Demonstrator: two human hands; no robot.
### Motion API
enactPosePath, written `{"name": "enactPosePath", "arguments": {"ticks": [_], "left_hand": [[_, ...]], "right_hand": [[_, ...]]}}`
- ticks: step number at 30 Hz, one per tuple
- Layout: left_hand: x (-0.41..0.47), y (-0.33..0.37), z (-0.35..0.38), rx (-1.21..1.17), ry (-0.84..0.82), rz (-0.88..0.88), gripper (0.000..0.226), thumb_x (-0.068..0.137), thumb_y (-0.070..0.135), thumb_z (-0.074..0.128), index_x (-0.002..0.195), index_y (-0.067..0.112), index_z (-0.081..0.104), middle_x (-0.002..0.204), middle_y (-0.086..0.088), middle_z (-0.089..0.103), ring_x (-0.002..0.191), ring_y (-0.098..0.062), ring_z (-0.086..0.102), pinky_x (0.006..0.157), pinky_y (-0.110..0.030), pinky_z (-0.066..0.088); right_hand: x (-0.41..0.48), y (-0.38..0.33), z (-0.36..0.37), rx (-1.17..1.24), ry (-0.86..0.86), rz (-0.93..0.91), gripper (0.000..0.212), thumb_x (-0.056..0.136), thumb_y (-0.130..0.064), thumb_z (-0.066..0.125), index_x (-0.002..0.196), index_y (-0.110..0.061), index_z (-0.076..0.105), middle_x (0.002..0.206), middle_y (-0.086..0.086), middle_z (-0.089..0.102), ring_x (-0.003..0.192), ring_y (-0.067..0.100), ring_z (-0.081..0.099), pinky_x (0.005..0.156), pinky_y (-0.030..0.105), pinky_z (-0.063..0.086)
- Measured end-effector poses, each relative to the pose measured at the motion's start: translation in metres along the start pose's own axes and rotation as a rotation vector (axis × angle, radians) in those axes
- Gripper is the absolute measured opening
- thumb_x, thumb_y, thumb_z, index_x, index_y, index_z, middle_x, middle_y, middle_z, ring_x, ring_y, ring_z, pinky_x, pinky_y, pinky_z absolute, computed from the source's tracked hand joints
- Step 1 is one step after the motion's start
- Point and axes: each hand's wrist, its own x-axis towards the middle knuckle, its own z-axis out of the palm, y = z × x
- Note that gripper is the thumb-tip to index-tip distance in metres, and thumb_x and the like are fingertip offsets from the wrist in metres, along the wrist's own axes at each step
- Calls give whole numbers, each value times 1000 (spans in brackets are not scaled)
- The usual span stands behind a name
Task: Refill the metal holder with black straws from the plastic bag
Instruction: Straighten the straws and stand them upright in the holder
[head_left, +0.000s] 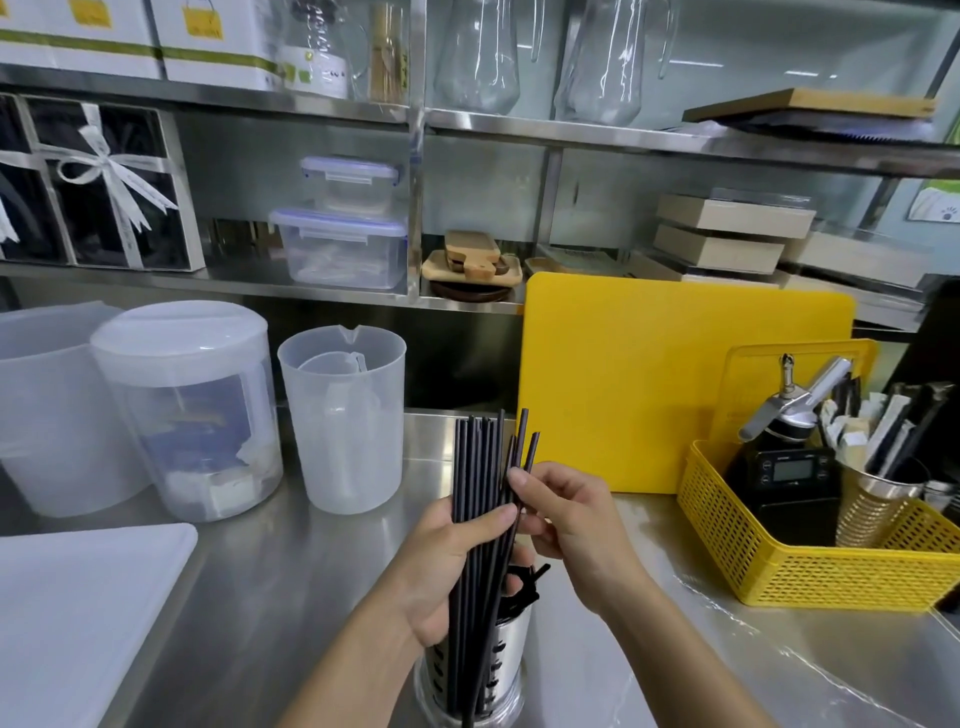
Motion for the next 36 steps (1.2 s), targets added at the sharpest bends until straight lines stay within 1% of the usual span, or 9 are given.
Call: {"name": "enactPosePath", "arguments": {"ticks": [4, 9, 15, 17, 21, 26, 30, 33, 36], "left_hand": [[0, 0, -1, 17, -14, -24, 9, 86, 5, 56, 82, 6, 64, 71, -12, 70, 51, -18, 63, 42, -26, 50], [-1, -1, -2, 35, -14, -41, 3, 86, 4, 56, 89, 5, 57, 70, -11, 70, 51, -17, 61, 43, -27, 50], [1, -2, -2, -2, -34, -49, 10, 87, 3, 54, 96, 4, 59, 77, -15, 70, 60, -21, 68, 46, -29, 54], [3, -3, -1, -24, -23, -49, 14, 87, 3, 55, 100, 4, 60, 79, -15, 70, 64, -24, 69, 48, -31, 56], [4, -2, -2, -1, 0, -42, 8, 87, 4, 55, 93, 6, 60, 75, -13, 68, 56, -18, 65, 45, -27, 52], [3, -4, -5, 22, -75, -77, 7, 88, 4, 53, 91, 5, 59, 66, -6, 67, 51, -13, 58, 42, -23, 46], [2, -4, -6, -17, -102, -116, 7, 86, 5, 55, 92, 6, 57, 66, -5, 65, 51, -13, 56, 42, -24, 46], [-1, -1, -6, 3, -139, -126, 16, 79, 10, 59, 95, 6, 60, 69, -7, 67, 53, -14, 60, 44, -25, 49], [-2, -2, -5, 4, -152, -140, 22, 73, 12, 62, 94, 4, 61, 74, -12, 71, 59, -19, 66, 49, -29, 55]], "right_hand": [[7, 5, -1, -32, 86, -31, 21, 88, -20, 59, 77, -3, 55, 48, 2, 33, 37, 10, 30, 37, 16, 27], [10, 5, -4, -64, 97, -56, 21, 84, -17, 64, 73, -3, 53, 41, -5, 31, 34, 8, 25, 37, 17, 24], [13, 8, -6, -31, 35, 47, 28, 84, -11, 64, 64, -10, 45, 55, 9, 43, 35, 11, 38, 34, 17, 30], [12, 8, -7, -21, 3, 71, 28, 85, -8, 61, 63, -10, 44, 53, 4, 50, 35, 11, 44, 34, 16, 31], [11, 7, -7, -41, -32, 104, 31, 83, -9, 64, 60, -13, 44, 43, -6, 44, 36, 9, 36, 39, 19, 25], [13, 9, -10, 2, 32, 79, 30, 82, -16, 66, 64, -12, 42, 47, 4, 32, 47, 16, 26, 49, 28, 17], [13, 9, -8, 1, 44, 62, 23, 82, -16, 66, 72, -5, 49, 51, 6, 32, 48, 18, 25, 48, 32, 15], [11, 6, -6, -17, -4, 72, 25, 81, -21, 68, 79, 0, 55, 55, 10, 40, 42, 16, 28, 42, 26, 15], [8, 2, -3, -8, -53, 76, 18, 85, -18, 62, 84, 0, 63, 62, 11, 63, 36, 12, 43, 35, 19, 29]]}}
